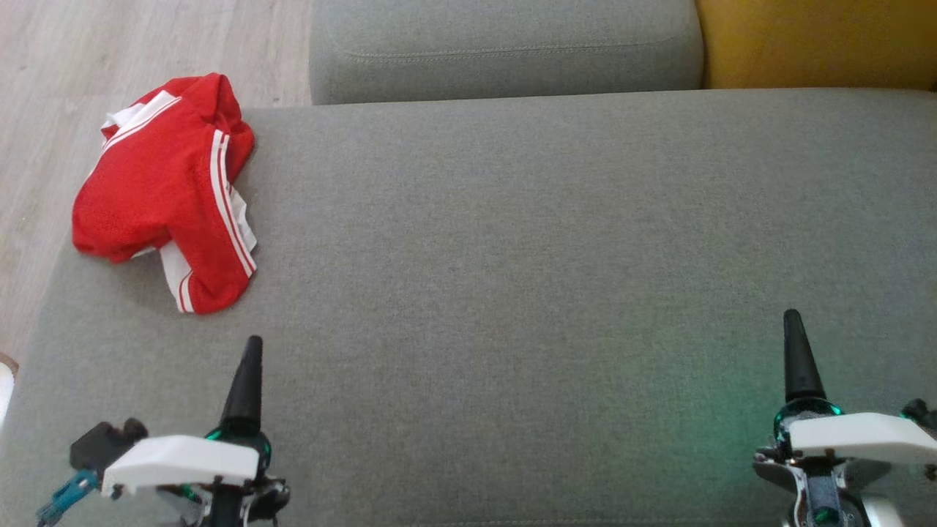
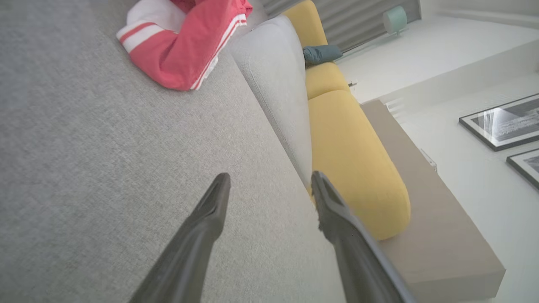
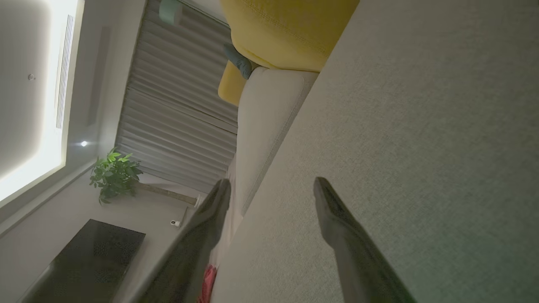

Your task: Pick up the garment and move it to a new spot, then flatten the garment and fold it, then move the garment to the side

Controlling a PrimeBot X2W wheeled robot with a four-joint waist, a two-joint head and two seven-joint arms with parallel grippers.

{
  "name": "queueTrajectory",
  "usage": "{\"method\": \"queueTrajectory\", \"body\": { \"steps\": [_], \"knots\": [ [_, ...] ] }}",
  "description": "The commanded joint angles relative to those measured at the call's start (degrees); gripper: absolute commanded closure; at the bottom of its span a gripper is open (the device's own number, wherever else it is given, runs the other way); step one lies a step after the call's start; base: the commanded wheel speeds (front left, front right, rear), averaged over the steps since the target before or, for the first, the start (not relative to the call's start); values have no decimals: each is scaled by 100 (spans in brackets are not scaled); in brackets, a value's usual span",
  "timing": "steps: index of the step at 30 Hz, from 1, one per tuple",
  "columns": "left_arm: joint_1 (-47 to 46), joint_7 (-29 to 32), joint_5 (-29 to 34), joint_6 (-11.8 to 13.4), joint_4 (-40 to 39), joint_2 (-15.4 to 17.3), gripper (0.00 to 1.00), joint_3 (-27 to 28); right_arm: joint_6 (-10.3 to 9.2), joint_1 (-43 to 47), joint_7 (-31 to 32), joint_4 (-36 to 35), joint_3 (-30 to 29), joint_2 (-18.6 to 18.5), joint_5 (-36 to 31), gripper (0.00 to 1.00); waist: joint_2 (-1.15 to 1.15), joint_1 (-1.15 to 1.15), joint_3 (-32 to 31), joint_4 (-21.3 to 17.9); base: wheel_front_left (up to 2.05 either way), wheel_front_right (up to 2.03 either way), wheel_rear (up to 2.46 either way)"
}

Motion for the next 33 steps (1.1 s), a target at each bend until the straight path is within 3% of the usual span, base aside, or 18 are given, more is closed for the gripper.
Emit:
{"method": "queueTrajectory", "body": {
  "steps": [1,33],
  "knots": [
    [-298,-67,149,23,-243,64,0,44,17,-169,-65,-256,72,-28,-148,0,0,0,-1,2,0,0,0],
    [-169,-612,2867,132,-540,91,0,-451,28,-86,-605,-275,607,-41,-2702,0,0,0,-98,31,0,0,0]
  ]
}}
